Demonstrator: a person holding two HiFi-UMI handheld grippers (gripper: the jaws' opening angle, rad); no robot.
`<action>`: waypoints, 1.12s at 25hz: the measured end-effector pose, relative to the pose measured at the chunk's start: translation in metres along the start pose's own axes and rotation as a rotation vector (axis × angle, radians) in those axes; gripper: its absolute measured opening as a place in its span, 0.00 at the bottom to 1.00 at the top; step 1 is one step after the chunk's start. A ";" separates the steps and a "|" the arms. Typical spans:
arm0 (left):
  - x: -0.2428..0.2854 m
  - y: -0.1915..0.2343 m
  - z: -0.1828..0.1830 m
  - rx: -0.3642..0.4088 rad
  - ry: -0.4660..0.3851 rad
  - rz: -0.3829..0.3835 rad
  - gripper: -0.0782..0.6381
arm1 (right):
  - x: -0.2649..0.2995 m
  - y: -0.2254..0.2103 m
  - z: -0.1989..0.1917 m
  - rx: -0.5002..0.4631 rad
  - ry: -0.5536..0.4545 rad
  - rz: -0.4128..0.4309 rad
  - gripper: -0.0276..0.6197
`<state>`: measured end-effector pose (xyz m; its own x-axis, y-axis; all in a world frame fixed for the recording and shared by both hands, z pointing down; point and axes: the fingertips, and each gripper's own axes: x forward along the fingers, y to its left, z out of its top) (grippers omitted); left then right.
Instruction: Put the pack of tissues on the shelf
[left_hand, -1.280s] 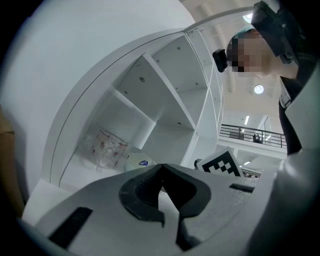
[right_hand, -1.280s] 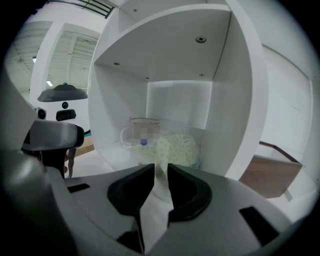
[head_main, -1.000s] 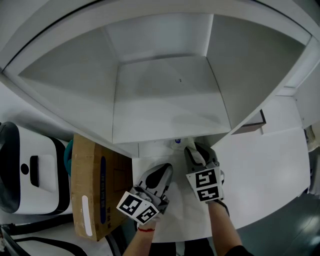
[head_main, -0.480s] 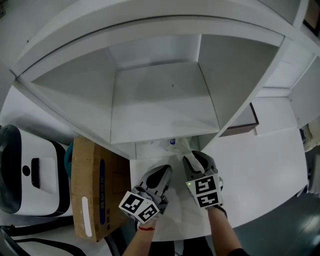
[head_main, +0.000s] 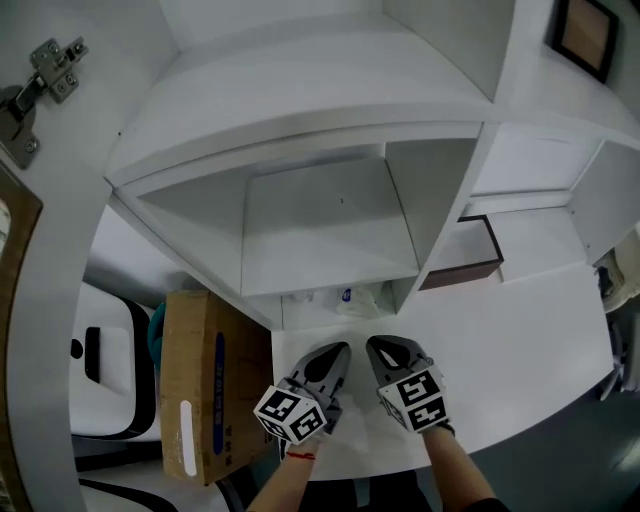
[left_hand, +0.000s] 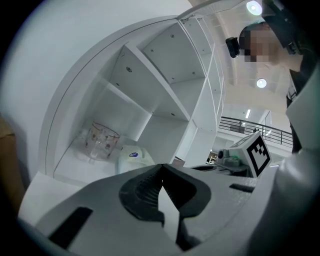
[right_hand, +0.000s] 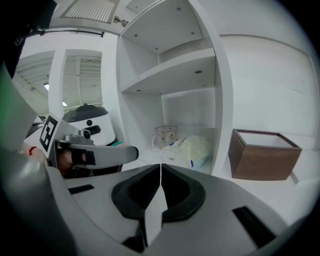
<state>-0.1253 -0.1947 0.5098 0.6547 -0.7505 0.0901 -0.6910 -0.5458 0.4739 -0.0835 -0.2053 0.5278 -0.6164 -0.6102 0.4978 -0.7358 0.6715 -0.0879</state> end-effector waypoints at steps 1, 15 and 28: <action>0.000 -0.004 0.000 0.002 0.010 -0.007 0.12 | -0.004 0.003 0.002 -0.004 0.001 0.013 0.05; -0.003 -0.062 0.023 0.062 0.059 -0.092 0.12 | -0.056 0.027 0.030 -0.017 0.003 0.092 0.05; -0.020 -0.094 0.071 0.093 0.004 -0.111 0.12 | -0.100 0.047 0.075 0.013 -0.088 0.133 0.05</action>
<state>-0.0953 -0.1545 0.4007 0.7301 -0.6818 0.0454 -0.6392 -0.6580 0.3980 -0.0773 -0.1442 0.4096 -0.7301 -0.5514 0.4035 -0.6496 0.7434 -0.1595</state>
